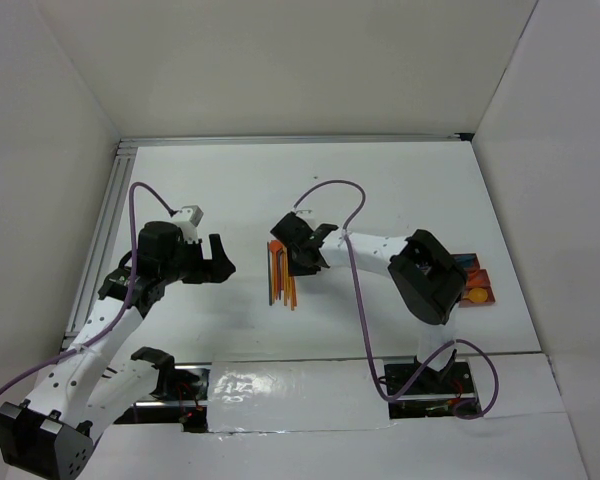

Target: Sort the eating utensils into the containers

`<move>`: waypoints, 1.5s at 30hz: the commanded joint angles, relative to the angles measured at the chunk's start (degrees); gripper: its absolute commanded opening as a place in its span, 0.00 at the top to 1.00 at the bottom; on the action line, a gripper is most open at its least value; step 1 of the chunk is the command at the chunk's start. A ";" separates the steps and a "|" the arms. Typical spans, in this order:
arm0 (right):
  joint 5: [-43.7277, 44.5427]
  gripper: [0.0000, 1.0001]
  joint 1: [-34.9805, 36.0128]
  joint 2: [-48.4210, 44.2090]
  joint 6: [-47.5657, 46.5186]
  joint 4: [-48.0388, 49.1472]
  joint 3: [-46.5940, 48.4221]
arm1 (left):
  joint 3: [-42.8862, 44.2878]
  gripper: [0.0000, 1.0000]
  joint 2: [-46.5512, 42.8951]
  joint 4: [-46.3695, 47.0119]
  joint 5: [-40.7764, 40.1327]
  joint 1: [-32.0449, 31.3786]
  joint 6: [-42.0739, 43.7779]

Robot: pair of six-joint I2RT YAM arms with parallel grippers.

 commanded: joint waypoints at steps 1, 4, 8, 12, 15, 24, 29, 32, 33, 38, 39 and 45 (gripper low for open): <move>-0.57 0.69 1.21 0.64 -0.88 2.52 -0.27 | 1.33 0.00 -0.55 2.05 0.90 -0.23 0.68; -0.57 0.69 1.57 0.91 -1.06 2.52 -0.27 | 1.33 0.00 -0.55 2.05 1.07 -0.23 0.85; -0.57 0.69 1.74 1.17 -1.15 2.52 -0.27 | 1.33 0.00 -0.64 2.23 1.16 -0.23 0.94; -0.57 0.69 1.92 1.96 -1.41 2.52 -0.27 | 1.24 0.00 -0.55 2.40 1.07 -0.23 0.94; -0.05 0.69 1.74 2.58 -1.23 1.91 -0.27 | 1.24 0.00 -0.55 2.32 0.99 -0.23 0.94; -0.57 0.79 0.52 3.63 -0.88 2.52 -2.91 | 1.15 0.00 -0.46 2.41 1.07 -0.23 0.94; 0.56 1.00 -1.41 5.74 1.05 -2.39 -1.68 | 1.16 0.00 -0.37 2.41 0.99 -0.23 1.03; 1.88 1.00 -4.92 1.38 3.60 -7.83 0.07 | 1.24 0.00 -0.37 2.06 0.72 -0.23 0.68; 2.93 1.00 -6.07 -0.48 4.30 -9.06 0.08 | 1.24 0.00 -0.37 2.05 0.72 -0.14 0.85; 4.09 1.00 -19.13 -16.65 7.11 -15.75 2.19 | 1.33 0.00 -0.63 2.49 0.46 -0.14 0.85; 4.09 1.00 -21.78 -18.58 8.94 -16.80 1.49 | 1.33 0.00 -0.37 2.49 0.20 -0.31 0.76; 5.23 1.00 -42.76 -30.11 14.84 -20.85 -10.54 | 1.68 0.00 0.24 2.58 1.07 -0.23 0.59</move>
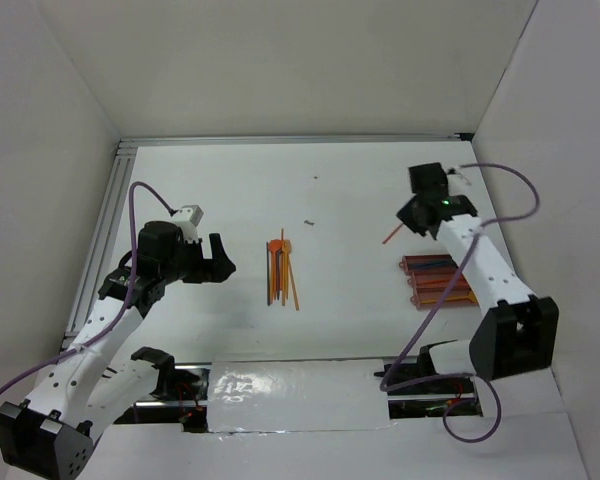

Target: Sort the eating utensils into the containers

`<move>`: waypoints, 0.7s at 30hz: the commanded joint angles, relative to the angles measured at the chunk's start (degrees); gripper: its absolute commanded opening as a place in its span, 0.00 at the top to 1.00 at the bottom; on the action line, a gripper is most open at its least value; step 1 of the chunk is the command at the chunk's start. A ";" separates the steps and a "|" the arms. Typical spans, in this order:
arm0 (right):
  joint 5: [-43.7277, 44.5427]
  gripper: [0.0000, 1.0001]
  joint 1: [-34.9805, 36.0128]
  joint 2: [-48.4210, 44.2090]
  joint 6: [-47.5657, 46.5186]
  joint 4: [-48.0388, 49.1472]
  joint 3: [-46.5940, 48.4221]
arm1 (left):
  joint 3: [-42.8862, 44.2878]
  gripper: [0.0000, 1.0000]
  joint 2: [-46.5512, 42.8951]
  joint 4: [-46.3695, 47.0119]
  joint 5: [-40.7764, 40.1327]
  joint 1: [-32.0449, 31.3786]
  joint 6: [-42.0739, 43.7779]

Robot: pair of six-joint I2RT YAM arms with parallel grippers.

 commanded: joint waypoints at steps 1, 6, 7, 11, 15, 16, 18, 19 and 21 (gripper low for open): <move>1.36 1.00 -7.77 -3.27 5.41 -8.48 -7.47 | 1.68 0.00 0.13 2.12 1.31 -0.29 0.48; 1.89 1.00 -17.98 -7.93 9.27 -6.83 -15.28 | 1.77 0.00 0.22 2.30 1.93 -0.21 0.13; 1.89 1.00 -20.25 -8.38 10.15 -6.81 -16.17 | 1.77 0.00 0.22 2.30 1.84 -0.21 0.13; -0.65 1.00 -24.57 -10.14 10.60 -2.08 -20.39 | 1.42 0.00 -0.65 2.30 1.40 -0.29 0.04; -0.14 1.00 -26.95 -8.39 10.07 0.64 -21.71 | 0.98 0.00 -1.45 2.65 1.49 -0.21 0.21; -0.66 1.00 -27.13 -8.03 9.46 1.35 -21.72 | 0.98 0.00 -1.27 2.91 1.49 -0.21 0.21; -0.66 1.00 -28.18 -6.89 8.84 2.40 -21.72 | 0.98 0.00 -1.19 2.91 1.58 -0.21 0.21; -0.66 1.00 -28.36 -6.63 8.84 2.42 -21.72 | 0.98 0.00 -1.18 2.91 1.75 -0.21 0.30; -0.66 1.00 -28.97 -5.57 8.58 3.38 -21.72 | 1.16 0.00 -0.66 2.91 1.84 -0.29 0.30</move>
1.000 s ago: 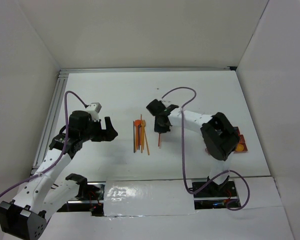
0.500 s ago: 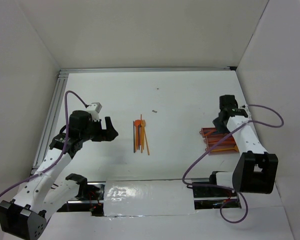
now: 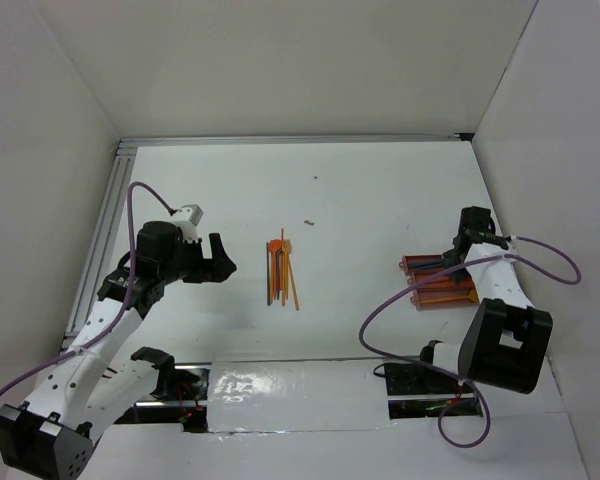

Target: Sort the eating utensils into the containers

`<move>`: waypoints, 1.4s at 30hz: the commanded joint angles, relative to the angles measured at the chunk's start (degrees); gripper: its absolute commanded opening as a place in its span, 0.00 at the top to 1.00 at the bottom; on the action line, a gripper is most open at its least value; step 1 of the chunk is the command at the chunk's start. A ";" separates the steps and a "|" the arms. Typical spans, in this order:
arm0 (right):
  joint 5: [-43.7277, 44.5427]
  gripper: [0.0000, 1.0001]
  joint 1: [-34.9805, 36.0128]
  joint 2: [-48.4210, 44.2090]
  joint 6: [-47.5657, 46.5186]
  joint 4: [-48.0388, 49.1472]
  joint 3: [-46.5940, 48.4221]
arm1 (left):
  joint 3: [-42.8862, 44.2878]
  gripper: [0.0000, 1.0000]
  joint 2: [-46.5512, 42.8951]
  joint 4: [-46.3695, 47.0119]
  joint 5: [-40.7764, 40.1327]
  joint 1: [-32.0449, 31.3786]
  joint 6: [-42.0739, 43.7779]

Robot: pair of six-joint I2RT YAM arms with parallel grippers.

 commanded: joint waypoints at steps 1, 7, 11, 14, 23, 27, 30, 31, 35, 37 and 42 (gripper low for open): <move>0.39 1.00 -1.17 1.64 -0.58 4.38 -0.19 | 1.16 0.00 -0.02 2.41 1.06 -0.29 0.24; 0.39 0.95 -1.52 4.46 0.56 3.69 0.34 | 1.16 0.00 0.24 2.41 1.06 -0.21 0.15; 0.39 0.80 -1.52 3.67 1.35 3.69 0.86 | 0.98 0.00 -0.11 2.50 0.70 -0.21 0.15; -0.14 0.63 -1.52 2.35 0.74 2.64 2.61 | 1.07 0.00 -0.03 2.59 0.97 -0.21 0.15; -0.41 0.49 9.96 -2.40 -11.80 5.16 18.59 | 0.98 0.00 0.33 3.38 1.41 -0.21 0.23; 1.00 0.41 38.22 0.83 -17.88 11.32 22.57 | 1.33 0.00 0.68 2.50 0.79 -0.21 -0.55; 3.10 0.41 46.44 7.08 -20.01 12.13 23.89 | 1.94 0.00 0.77 1.62 -0.43 -0.21 -1.60; 2.59 0.42 50.03 9.01 -20.01 12.13 24.85 | 1.95 0.00 0.77 1.45 -0.53 -0.29 -1.52; 0.12 0.44 55.51 16.83 -20.71 14.05 25.65 | 1.77 0.00 -1.16 1.36 0.17 -0.29 -1.61; -0.67 0.47 57.62 18.51 -21.06 15.38 25.12 | 1.51 0.00 -1.60 1.79 -0.87 -0.38 -1.87; -1.37 0.51 60.26 26.16 -23.17 14.86 26.96 | 1.51 0.00 -1.61 1.97 -0.53 -0.29 -1.61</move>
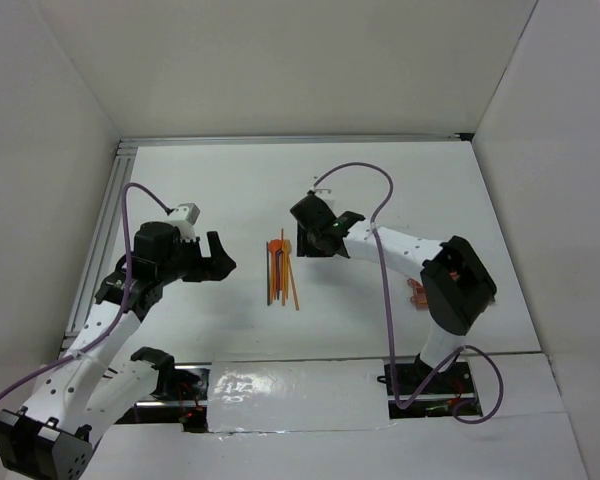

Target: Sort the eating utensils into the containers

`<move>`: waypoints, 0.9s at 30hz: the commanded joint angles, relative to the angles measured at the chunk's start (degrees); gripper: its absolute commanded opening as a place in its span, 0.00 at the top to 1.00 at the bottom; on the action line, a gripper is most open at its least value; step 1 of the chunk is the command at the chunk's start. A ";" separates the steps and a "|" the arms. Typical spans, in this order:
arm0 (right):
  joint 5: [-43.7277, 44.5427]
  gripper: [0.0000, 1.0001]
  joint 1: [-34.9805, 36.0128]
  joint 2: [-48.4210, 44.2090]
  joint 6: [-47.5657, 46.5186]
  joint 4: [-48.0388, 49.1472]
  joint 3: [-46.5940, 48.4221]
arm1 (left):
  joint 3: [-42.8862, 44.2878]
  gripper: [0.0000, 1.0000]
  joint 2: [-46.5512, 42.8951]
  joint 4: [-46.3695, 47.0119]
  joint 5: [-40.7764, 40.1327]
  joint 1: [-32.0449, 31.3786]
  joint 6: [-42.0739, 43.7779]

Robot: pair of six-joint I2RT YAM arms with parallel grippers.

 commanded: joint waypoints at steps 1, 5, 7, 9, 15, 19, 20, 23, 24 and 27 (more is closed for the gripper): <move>0.09 0.51 2.45 3.08 -2.95 1.65 2.58 | 1.42 0.00 0.03 1.21 0.11 -0.29 -0.02; 0.09 0.51 4.12 5.46 -3.31 1.12 3.10 | 1.77 0.00 0.47 1.03 -0.07 -0.29 0.16; -0.52 0.53 4.83 5.99 -3.48 1.12 2.05 | 1.68 0.00 0.30 1.29 0.11 -0.38 0.25; -1.84 0.53 5.27 6.17 -3.83 1.91 1.53 | 1.51 0.00 0.12 1.47 0.02 -0.29 0.34; -2.37 0.55 7.29 7.57 -4.80 2.01 1.52 | 1.42 0.00 0.56 1.73 0.20 -0.38 0.86; -2.37 0.61 7.99 9.24 -4.72 2.00 1.52 | 1.60 0.00 0.74 1.73 0.11 -0.38 1.13; -2.37 0.61 8.00 9.25 -4.54 2.00 0.91 | 1.60 0.00 0.74 1.73 0.02 -0.38 1.21; -2.89 0.63 8.35 10.56 -4.63 2.53 0.38 | 1.51 0.00 0.48 1.73 0.11 -0.38 1.39; -2.89 0.64 8.35 10.65 -4.54 2.53 0.38 | 1.33 0.00 0.30 1.91 0.11 -0.38 1.39; -2.89 0.64 9.40 11.61 -4.63 2.53 0.38 | 1.16 0.00 -0.05 2.00 0.20 -0.38 1.92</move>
